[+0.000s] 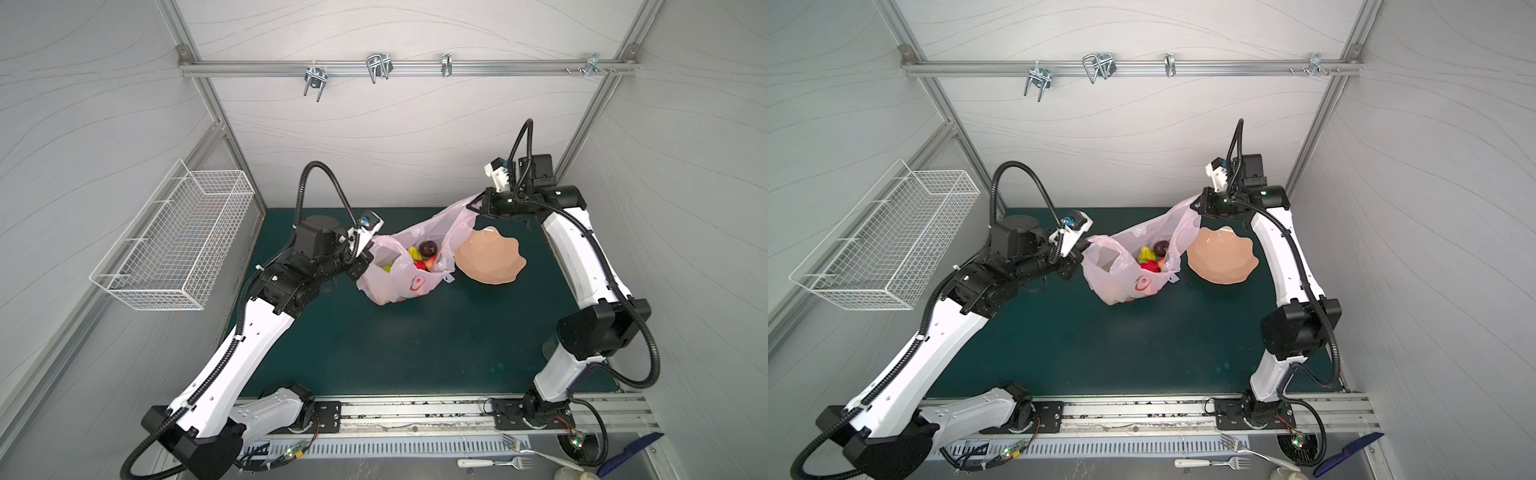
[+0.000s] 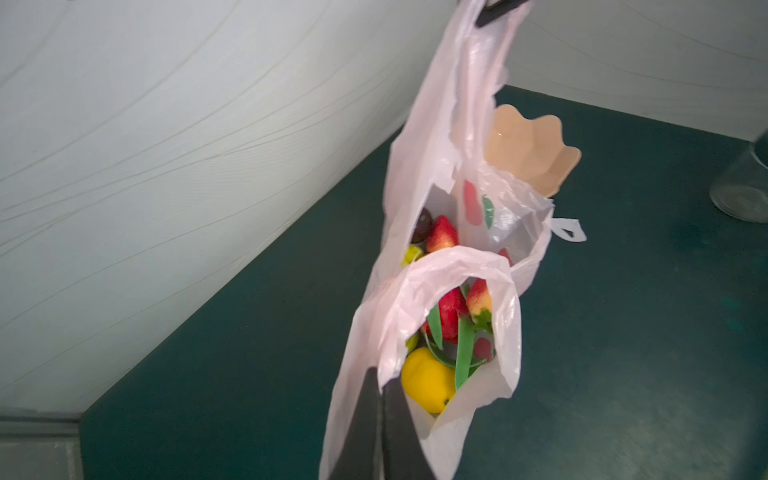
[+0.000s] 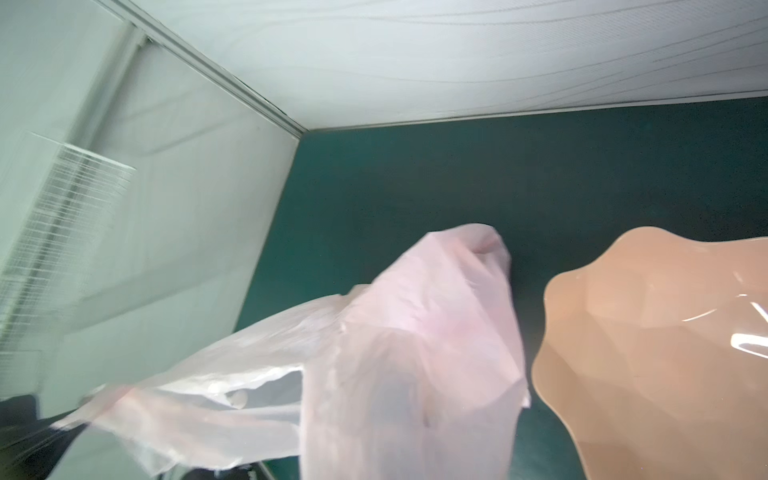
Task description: Place the fruits into the plastic bag
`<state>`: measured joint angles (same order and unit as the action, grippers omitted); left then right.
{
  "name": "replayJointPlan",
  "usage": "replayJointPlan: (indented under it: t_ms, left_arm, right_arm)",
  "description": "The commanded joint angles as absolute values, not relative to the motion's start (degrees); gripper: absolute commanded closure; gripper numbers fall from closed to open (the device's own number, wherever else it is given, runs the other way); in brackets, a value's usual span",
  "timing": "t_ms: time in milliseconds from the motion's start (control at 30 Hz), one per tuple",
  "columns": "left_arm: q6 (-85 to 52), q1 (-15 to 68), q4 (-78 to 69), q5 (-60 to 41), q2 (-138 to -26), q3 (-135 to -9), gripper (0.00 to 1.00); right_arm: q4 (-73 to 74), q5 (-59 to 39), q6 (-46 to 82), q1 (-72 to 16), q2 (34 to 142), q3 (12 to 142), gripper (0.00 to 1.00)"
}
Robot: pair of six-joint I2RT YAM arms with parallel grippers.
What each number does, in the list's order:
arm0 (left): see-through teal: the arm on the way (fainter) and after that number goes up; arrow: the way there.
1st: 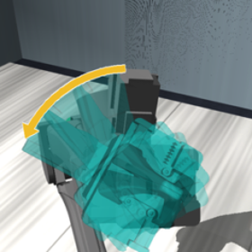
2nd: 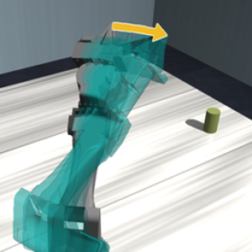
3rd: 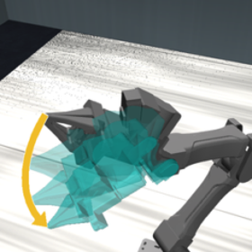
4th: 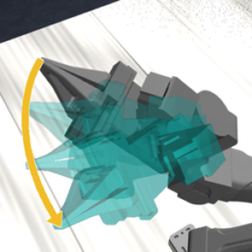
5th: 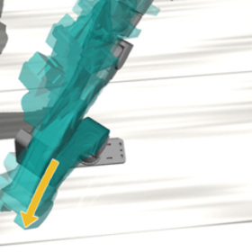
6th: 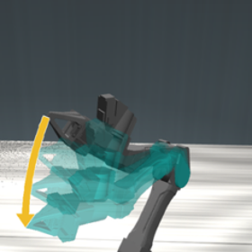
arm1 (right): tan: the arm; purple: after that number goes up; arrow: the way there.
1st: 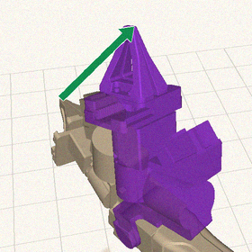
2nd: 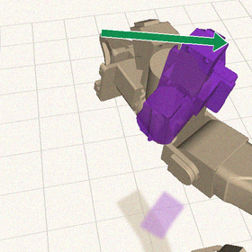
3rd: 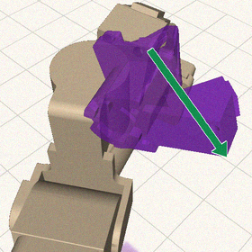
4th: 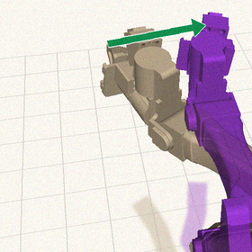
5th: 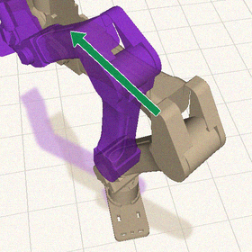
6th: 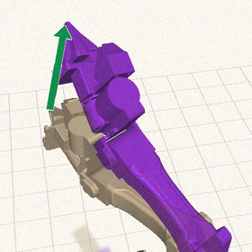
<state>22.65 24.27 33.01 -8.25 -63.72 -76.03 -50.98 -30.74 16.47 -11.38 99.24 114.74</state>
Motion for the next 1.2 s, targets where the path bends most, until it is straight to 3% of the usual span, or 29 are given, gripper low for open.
replayJointPlan:
  t_ms: [0, 167, 633, 800, 933, 1033, 1167]
  left_arm:
    - [22.5, 19.5, 24.6, -13.1, -63.9, -76.6, 1.00]
    - [23.2, 15.1, 20.3, -15.9, -67.6, -76.6, 1.00]
    - [23.0, 13.9, 15.4, -20.8, -70.7, -75.1, 1.00]
    - [16.4, 13.9, 9.7, -23.3, -66.0, -68.0, 0.99]
    - [11.7, 13.9, 8.7, -24.1, -61.9, -64.7, 0.78]
    - [8.6, 13.9, 8.5, -24.1, -58.5, -62.9, 0.48]
    - [5.8, 13.9, 10.8, -23.9, -54.2, -62.7, 0.34]
  right_arm:
    - [-54.9, -33.9, 24.4, -11.6, 96.6, 117.6, 1.00]
    - [-54.8, -31.3, 27.0, -11.8, 94.8, 114.9, 1.00]
    - [-47.1, -30.5, 30.7, -14.3, 90.5, 102.0, 0.98]
    - [-43.6, -31.5, 30.6, -14.1, 90.6, 98.3, 0.77]
    - [-45.2, -31.4, 27.9, -14.0, 90.8, 100.2, 0.55]
    - [-45.4, -31.5, 26.5, -13.5, 89.9, 99.6, 0.35]
    - [-45.9, -30.8, 22.9, -12.2, 87.5, 98.4, 0.13]
